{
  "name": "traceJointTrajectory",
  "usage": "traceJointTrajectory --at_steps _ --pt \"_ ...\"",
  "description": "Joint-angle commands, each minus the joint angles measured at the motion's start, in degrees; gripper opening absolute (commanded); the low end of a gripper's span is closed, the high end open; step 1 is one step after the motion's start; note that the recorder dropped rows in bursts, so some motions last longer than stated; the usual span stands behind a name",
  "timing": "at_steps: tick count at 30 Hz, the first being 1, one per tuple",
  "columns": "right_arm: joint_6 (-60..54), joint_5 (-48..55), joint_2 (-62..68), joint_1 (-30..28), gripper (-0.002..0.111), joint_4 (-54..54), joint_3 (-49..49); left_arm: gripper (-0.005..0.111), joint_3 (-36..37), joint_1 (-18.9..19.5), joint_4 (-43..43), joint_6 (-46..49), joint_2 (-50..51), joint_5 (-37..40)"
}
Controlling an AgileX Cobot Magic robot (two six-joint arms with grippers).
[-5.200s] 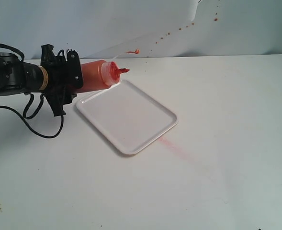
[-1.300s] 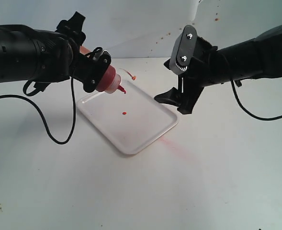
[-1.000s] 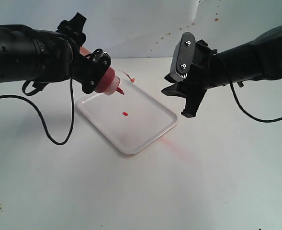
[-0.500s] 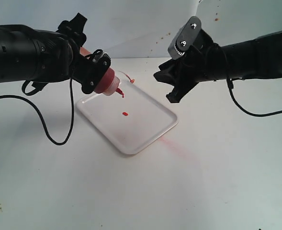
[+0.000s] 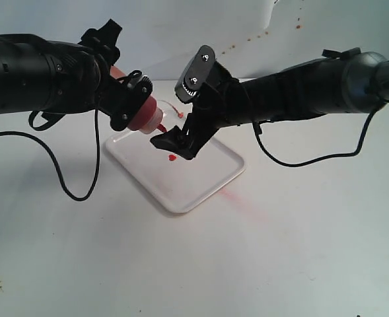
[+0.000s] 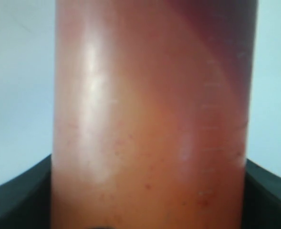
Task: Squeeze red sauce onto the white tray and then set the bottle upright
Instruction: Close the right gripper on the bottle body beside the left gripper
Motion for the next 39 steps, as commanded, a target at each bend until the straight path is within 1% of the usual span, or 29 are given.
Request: traceJointTrajectory --at_steps 1,3,7,12,16,21,28,36,39 --pt "-0.6 -3.9 0.0 0.3 0.105 1.4 -0.7 0.000 -0.5 0.0 1.0 -0.1 -1.2 0.8" --pt "-0.6 -5.3 0.6 0.5 0.105 -0.2 -2.2 0.000 -0.5 0.0 1.0 -0.1 -1.2 0.8" --pt "-0.6 -2.6 3.5 0.5 0.105 -0.1 -5.6 0.000 -0.5 0.0 1.0 0.0 -1.2 0.8" --pt "-0.6 -1.9 5.7 0.5 0.105 4.9 -6.7 0.000 -0.5 0.0 1.0 0.0 -1.2 0.8" --pt "-0.6 0.2 5.8 0.5 0.105 5.2 -6.8 0.000 -0.5 0.0 1.0 0.0 -1.2 0.8" --pt "-0.6 3.6 6.9 0.5 0.105 1.4 -9.7 0.000 -0.5 0.0 1.0 0.0 -1.2 0.8" --pt "-0.6 5.8 10.6 0.5 0.105 -2.0 -13.7 0.000 -0.5 0.0 1.0 0.0 -1.2 0.8" --pt "-0.6 5.9 13.0 0.5 0.105 -0.2 -17.4 0.000 -0.5 0.0 1.0 0.0 -1.2 -0.4" --pt "-0.6 5.8 13.0 0.5 0.105 3.3 -17.4 0.000 -0.5 0.0 1.0 0.0 -1.2 -1.5"
